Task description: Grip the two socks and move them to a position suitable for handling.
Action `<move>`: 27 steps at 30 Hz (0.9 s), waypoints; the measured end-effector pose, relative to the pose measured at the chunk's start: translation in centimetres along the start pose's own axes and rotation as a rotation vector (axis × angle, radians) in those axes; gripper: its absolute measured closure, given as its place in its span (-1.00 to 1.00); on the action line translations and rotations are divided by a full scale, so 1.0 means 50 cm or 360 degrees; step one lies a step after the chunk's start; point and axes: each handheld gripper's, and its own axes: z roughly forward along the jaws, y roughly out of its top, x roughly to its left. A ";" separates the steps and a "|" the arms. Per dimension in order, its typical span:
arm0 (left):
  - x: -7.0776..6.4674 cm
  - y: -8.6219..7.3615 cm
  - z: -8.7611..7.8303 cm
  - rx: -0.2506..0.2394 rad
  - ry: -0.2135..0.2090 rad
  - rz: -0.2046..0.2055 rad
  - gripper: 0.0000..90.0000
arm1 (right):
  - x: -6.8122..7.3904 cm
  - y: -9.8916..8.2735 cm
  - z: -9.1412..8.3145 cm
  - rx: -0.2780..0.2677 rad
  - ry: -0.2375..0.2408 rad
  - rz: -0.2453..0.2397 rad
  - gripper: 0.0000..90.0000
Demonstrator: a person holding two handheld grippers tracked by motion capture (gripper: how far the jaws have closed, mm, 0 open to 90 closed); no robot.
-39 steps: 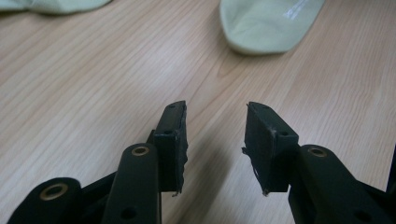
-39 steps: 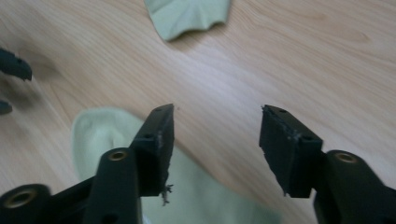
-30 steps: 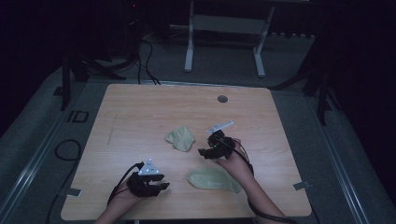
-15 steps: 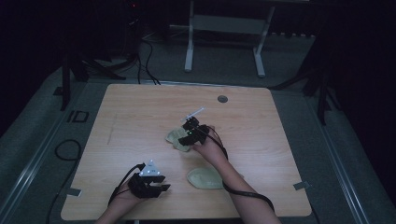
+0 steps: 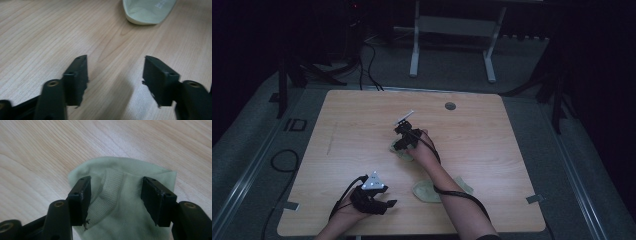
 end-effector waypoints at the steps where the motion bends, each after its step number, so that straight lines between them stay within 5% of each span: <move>1: 0.001 0.000 0.000 -0.0007 0.0005 -0.0014 -0.28 | 0.003 0.000 0.001 0.0004 -0.0023 -0.0023 -0.08; 4: 0.004 0.001 0.001 -0.0014 0.0022 -0.0035 -0.49 | 0.013 -0.001 0.002 0.0025 -0.0069 -0.0089 0.01; 6: 0.005 0.000 0.002 -0.0008 0.0032 -0.0039 -0.64 | 0.015 -0.002 0.000 0.0007 -0.0075 -0.0101 0.29; 11: 0.006 -0.001 0.002 -0.0025 0.0047 -0.0046 -0.64 | 0.023 -0.003 -0.002 -0.0004 -0.0112 -0.0178 0.77; 17: 0.009 -0.005 0.006 -0.0024 0.0042 -0.0067 -0.64 | 0.011 -0.008 -0.017 -0.0041 -0.0084 -0.0108 0.83; 27: 0.009 -0.005 0.009 -0.0013 0.0029 -0.0079 -0.63 | -0.026 -0.032 -0.109 -0.0101 -0.0103 -0.0075 0.83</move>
